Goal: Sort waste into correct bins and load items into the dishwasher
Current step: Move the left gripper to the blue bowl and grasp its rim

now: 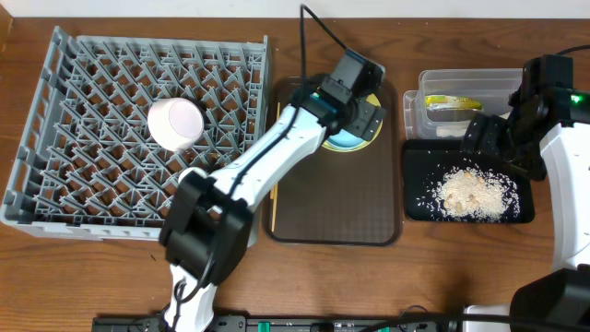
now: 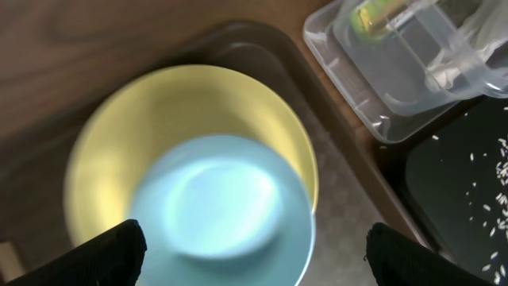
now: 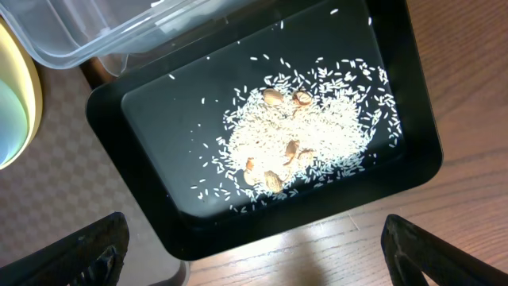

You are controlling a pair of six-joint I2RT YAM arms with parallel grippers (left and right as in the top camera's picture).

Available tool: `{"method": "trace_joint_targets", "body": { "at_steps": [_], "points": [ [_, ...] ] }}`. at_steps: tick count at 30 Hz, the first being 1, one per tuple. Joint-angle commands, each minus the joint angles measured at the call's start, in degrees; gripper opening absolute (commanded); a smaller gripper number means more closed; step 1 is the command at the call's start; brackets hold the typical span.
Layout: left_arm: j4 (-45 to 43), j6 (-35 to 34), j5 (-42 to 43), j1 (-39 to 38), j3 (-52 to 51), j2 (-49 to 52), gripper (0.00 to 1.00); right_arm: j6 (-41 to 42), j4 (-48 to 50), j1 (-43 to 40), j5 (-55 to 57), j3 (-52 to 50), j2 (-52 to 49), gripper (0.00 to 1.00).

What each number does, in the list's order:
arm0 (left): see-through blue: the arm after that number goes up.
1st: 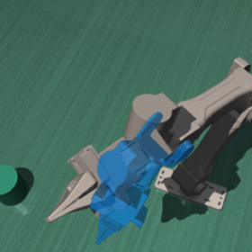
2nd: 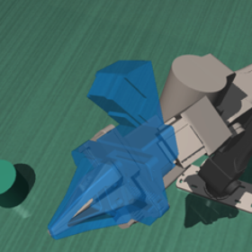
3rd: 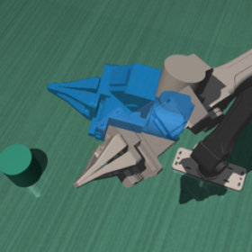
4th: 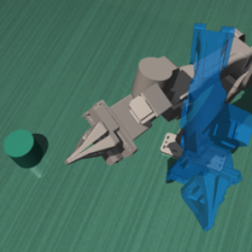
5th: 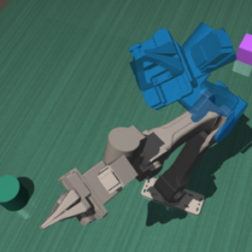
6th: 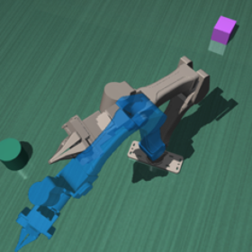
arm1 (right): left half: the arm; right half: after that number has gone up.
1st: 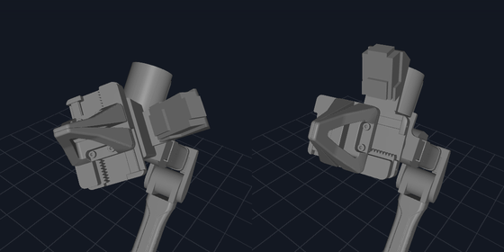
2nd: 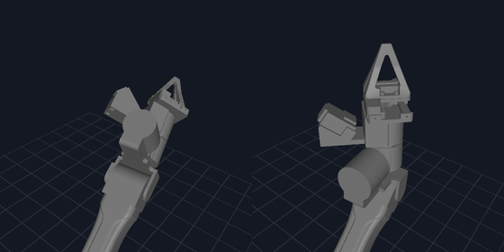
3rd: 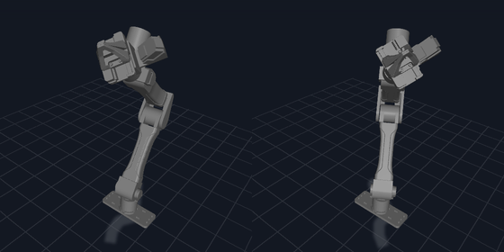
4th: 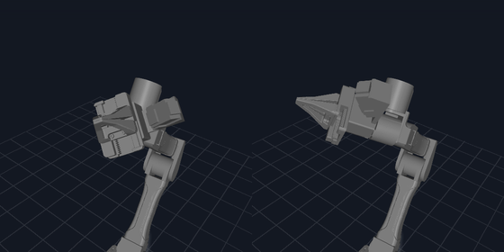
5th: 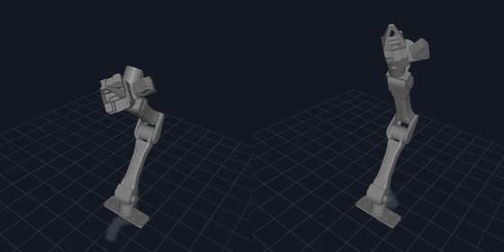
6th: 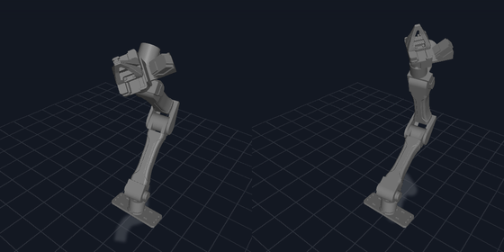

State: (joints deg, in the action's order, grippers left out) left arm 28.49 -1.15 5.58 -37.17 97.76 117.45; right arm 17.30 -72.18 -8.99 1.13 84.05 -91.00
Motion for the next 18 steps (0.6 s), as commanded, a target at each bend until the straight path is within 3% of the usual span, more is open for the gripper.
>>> {"method": "trace_joint_targets", "body": {
  "at_steps": [1, 4, 10, 18],
  "points": [
    [-1.2, -2.2, 2.9, -0.9, 1.1, 2.7, 0.91, -0.4, -0.1, -1.1, 0.7, 0.3, 1.2, 0.99],
    [-1.0, -2.1, 2.8, -1.6, 1.1, 4.8, 0.89, -0.4, -0.1, -1.1, 0.7, 0.3, 1.2, 0.99],
    [0.6, -2.1, 2.7, -1.9, 0.7, 7.0, 0.75, -0.4, -0.1, -1.1, 0.7, 0.3, 1.2, 0.99],
    [1.6, -2.1, -0.2, -1.9, -1.8, 7.0, 0.73, -0.4, -0.1, -1.1, 0.7, 0.3, 1.2, 0.99]
  ]
}}
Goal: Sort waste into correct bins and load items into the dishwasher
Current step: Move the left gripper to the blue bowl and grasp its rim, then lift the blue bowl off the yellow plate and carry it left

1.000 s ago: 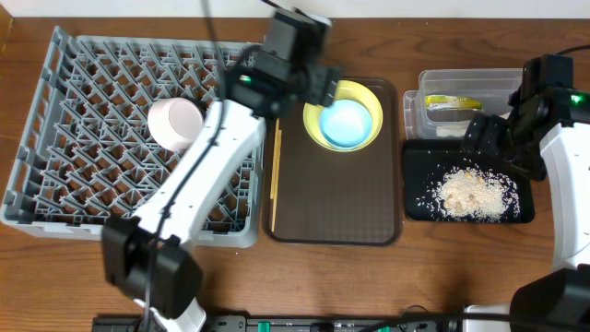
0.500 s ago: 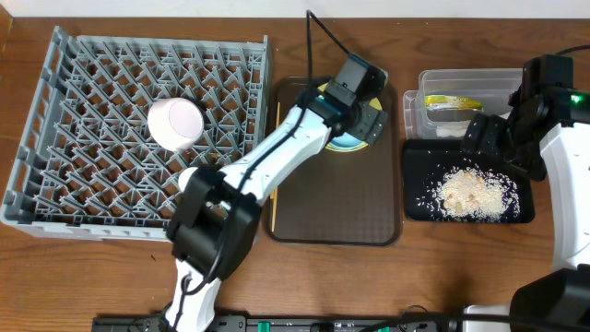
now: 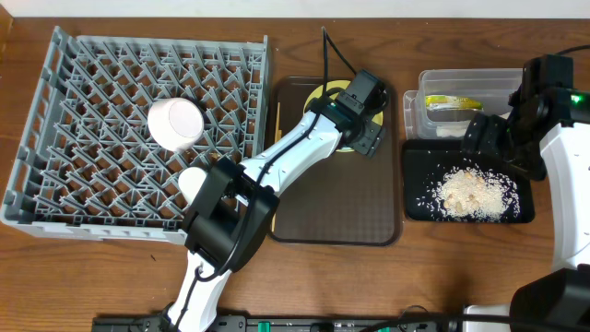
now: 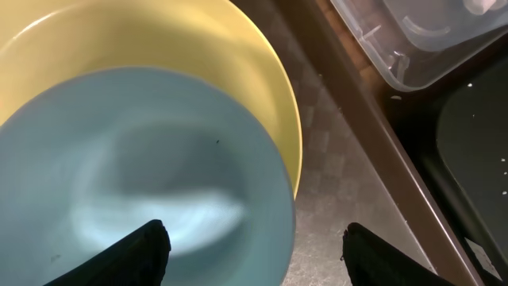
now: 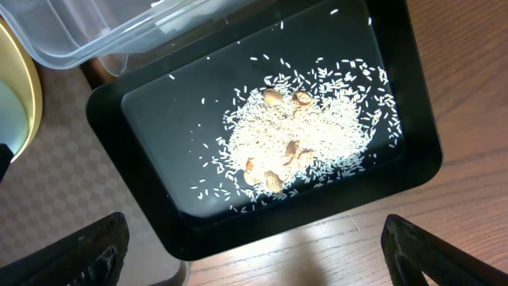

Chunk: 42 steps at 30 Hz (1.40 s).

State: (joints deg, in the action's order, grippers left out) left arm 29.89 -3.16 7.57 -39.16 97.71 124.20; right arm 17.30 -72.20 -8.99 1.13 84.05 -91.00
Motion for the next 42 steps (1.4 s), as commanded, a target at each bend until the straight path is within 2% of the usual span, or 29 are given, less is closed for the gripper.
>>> {"method": "trace_joint_targets", "body": {
  "at_steps": [1, 13, 18, 23, 27, 34, 42],
  "points": [
    [0.2, -0.1, -2.8, 0.1, -2.0, 0.2, 0.73, -0.4, -0.1, -1.1, 0.7, 0.3, 1.2, 0.99],
    [1.4, 0.2, -4.3, 0.2, -3.8, 0.2, 0.64, -0.4, -0.3, -1.1, 0.7, 0.3, 1.2, 0.99],
    [3.1, 0.8, -8.7, 0.2, -3.8, 0.2, 0.62, -0.4, -0.3, -1.1, 0.7, 0.3, 1.2, 0.99],
    [3.8, 1.0, -9.8, 0.3, -3.8, 0.2, 0.49, -0.4, -0.3, -1.1, 0.7, 0.3, 1.2, 0.99],
    [3.9, 1.0, -9.8, 0.3, -3.8, 0.2, 0.46, -0.4, -0.3, -1.1, 0.7, 0.3, 1.2, 0.99],
    [4.0, 1.0, -9.8, 0.3, -3.8, 0.2, 0.33, -0.4, -0.5, -1.1, 0.7, 0.3, 1.2, 0.99],
    [4.2, 1.0, -9.8, 0.3, -3.7, 0.2, 0.26, -0.4, -0.5, -1.1, 0.7, 0.3, 1.2, 0.99]
  ]
}}
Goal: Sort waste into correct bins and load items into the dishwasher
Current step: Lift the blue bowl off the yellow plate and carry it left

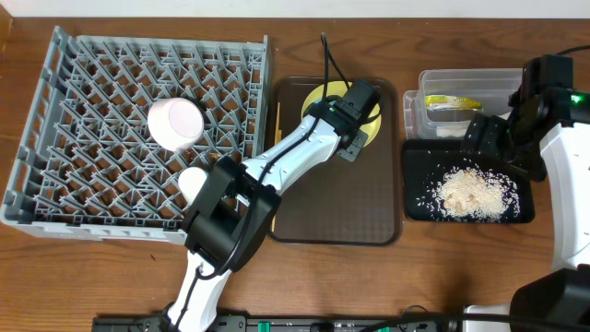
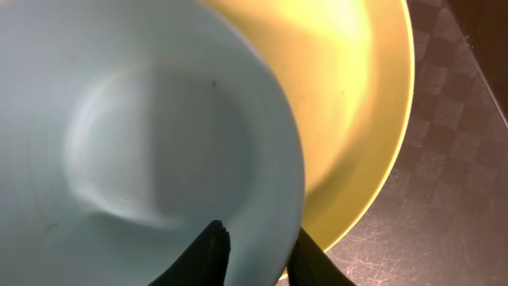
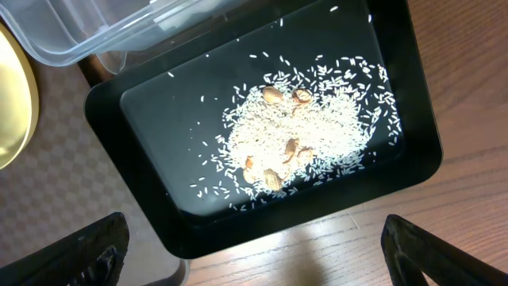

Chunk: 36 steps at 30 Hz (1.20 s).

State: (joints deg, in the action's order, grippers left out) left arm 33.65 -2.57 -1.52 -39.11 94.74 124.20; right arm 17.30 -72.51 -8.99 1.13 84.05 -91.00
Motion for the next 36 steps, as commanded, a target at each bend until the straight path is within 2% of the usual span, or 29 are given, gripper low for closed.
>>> {"method": "trace_joint_targets", "body": {
  "at_steps": [1, 9, 21, 28, 31, 36],
  "points": [
    [0.4, 0.4, -0.7, 0.2, -0.8, 0.2, 0.22, -0.4, -0.2, -1.1, 0.7, 0.3, 1.2, 0.99],
    [0.7, 0.4, -0.7, 0.2, -0.8, -0.5, 0.08, -0.4, -0.2, -1.1, 0.7, 0.3, 1.2, 0.99],
    [1.1, 0.4, -0.6, 0.6, -0.7, -7.8, 0.08, -0.5, -0.2, -1.1, 0.7, 0.3, 1.2, 0.99],
    [0.9, 0.4, -0.4, 4.1, -0.7, -15.5, 0.07, -0.4, -0.2, -1.1, 0.7, 0.3, 1.2, 0.99],
    [0.5, 0.4, 1.9, 6.8, -0.7, -18.7, 0.08, -0.4, -0.2, -1.1, 0.7, 0.3, 1.2, 0.99],
    [-1.7, 0.3, 13.8, 14.3, -0.7, -22.4, 0.08, -0.4, -0.2, -1.1, 0.7, 0.3, 1.2, 0.99]
  ]
}}
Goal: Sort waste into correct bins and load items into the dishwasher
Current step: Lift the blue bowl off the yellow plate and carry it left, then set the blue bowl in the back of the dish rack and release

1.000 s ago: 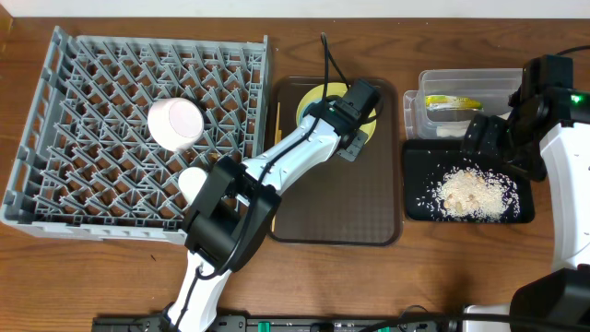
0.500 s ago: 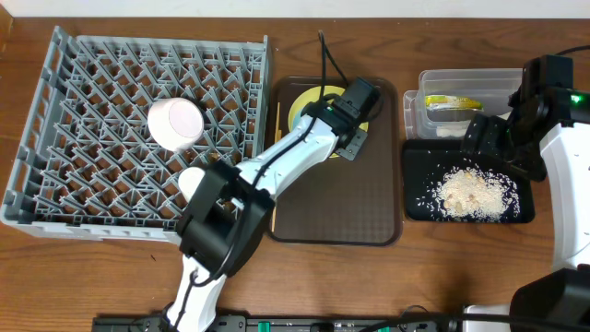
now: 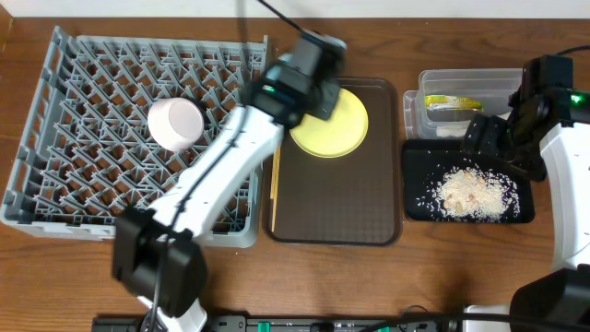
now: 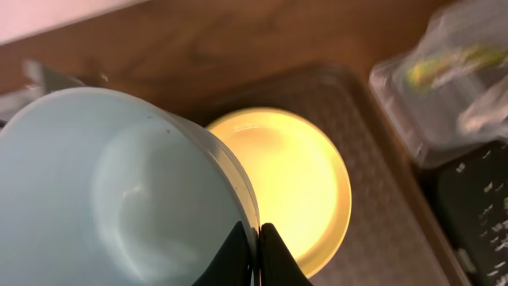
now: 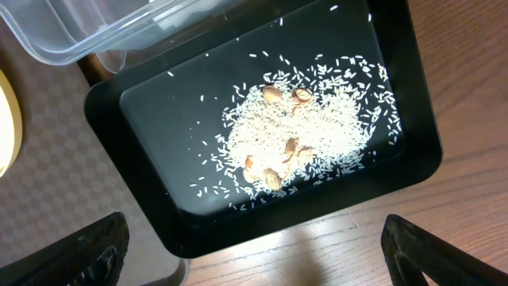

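My left gripper (image 4: 256,238) is shut on the rim of a light blue bowl (image 4: 119,199), held up above the brown tray (image 3: 336,207). Overhead, the raised left arm (image 3: 300,78) hides the bowl. A yellow plate (image 3: 332,124) lies alone at the far end of the tray, below the bowl in the left wrist view (image 4: 302,183). The grey dish rack (image 3: 55,184) on the left holds a white cup (image 3: 175,123). My right gripper (image 5: 254,250) hangs open over the black bin (image 5: 143,175) of rice and nuts (image 5: 305,139).
A clear plastic container (image 3: 461,97) with wrappers stands behind the black bin. A wooden chopstick (image 3: 274,180) lies along the tray's left edge, next to the rack. The wooden table (image 3: 433,277) runs along the front.
The left gripper, then low and shut on the blue bowl's rim on the yellow plate, now holds the bowl up and further left, toward the rack. The plate stays on the tray.
My left gripper was open above the blue bowl stacked on the yellow plate. Then it was lower, its fingers either side of the rim. Then it was shut on the rim. Now the bowl is off the plate. The right arm has stayed over the black bin.
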You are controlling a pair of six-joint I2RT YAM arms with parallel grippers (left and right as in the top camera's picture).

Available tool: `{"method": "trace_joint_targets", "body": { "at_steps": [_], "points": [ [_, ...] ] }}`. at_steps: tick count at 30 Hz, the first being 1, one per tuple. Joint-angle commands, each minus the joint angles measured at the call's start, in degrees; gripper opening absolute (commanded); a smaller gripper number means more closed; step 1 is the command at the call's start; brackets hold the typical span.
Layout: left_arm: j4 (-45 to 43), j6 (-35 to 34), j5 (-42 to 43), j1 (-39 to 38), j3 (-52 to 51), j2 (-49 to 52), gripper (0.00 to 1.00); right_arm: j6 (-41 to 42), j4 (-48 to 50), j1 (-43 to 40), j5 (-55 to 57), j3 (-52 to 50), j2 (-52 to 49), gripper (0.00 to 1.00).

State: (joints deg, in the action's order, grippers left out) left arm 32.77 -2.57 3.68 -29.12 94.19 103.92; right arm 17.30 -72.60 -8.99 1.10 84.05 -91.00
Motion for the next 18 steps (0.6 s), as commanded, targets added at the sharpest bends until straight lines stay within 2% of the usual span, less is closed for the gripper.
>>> {"method": "trace_joint_targets", "body": {
  "at_steps": [1, 6, 14, 18],
  "points": [
    [-1.2, 0.3, 11.8, 6.1, -0.2, -2.4, 0.07, -0.5, -0.1, -1.1, 0.8, 0.3, 1.2, 0.99],
    [-3.1, 0.3, 29.4, 15.0, -0.2, -2.0, 0.07, -0.4, -0.1, -1.1, 0.7, 0.3, 1.2, 0.99],
    [-6.4, -1.2, 49.5, 26.1, -0.2, 1.0, 0.08, -0.4, -0.1, -1.1, 0.7, 0.3, 1.2, 0.99],
    [-10.8, -8.0, 56.2, 31.2, -0.2, 5.3, 0.08, -0.4, -0.1, -1.1, 0.7, 0.3, 1.2, 0.99]
  ]
}}
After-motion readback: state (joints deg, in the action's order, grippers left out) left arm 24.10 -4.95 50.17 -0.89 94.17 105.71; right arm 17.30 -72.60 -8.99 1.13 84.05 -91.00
